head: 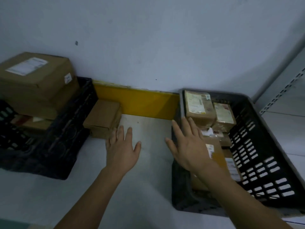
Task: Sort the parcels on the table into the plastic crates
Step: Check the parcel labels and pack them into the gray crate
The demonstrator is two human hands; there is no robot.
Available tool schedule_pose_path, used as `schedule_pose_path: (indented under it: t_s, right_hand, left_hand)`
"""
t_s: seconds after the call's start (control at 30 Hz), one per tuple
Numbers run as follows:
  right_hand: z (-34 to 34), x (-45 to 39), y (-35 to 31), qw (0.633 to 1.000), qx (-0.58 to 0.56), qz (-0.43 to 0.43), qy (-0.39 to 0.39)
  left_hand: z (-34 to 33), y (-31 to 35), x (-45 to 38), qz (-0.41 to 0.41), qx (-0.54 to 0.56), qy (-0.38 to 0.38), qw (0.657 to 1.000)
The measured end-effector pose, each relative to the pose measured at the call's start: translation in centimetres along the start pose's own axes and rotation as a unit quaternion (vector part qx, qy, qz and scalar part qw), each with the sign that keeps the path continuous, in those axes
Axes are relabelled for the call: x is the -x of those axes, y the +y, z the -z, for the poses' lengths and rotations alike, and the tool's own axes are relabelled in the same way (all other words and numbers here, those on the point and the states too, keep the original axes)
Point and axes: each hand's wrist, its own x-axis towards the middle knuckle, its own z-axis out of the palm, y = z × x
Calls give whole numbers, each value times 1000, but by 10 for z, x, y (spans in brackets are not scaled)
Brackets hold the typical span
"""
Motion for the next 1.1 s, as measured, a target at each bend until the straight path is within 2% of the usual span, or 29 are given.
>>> schedule_pose_path:
  t_s: [0.1, 0.23, 0.43, 0.57, 0.73, 1.03, 1.1]
  right_hand:
    - [-25, -22, -62, 1000, 0, 7, -22]
    - [-64, -49, -132, 997, 0, -26, -72]
    - [-106, -80, -187, 989, 25, -51, -137]
    - [-118, -102, -194, 985, 31, -61, -160]
    - [-140, -126, -179, 984, 10, -70, -162]
    - [-184, -146, -155, 981, -35, -68, -180]
    - [-190, -145, -153, 978, -43, -71, -189]
  left_hand:
    - [10, -58, -7, 18, -4, 0, 1000]
    - [26, -124, -23, 44, -15, -19, 999]
    - [25, -169, -52, 48, 57, -54, 996]
    - [16, -172, -90, 44, 36, -81, 995]
    - [-8, -170, -132, 90, 18, -132, 987]
    - [-48, -179, -187, 170, -56, -186, 966]
    - [-54, -182, -194, 173, -74, -179, 966]
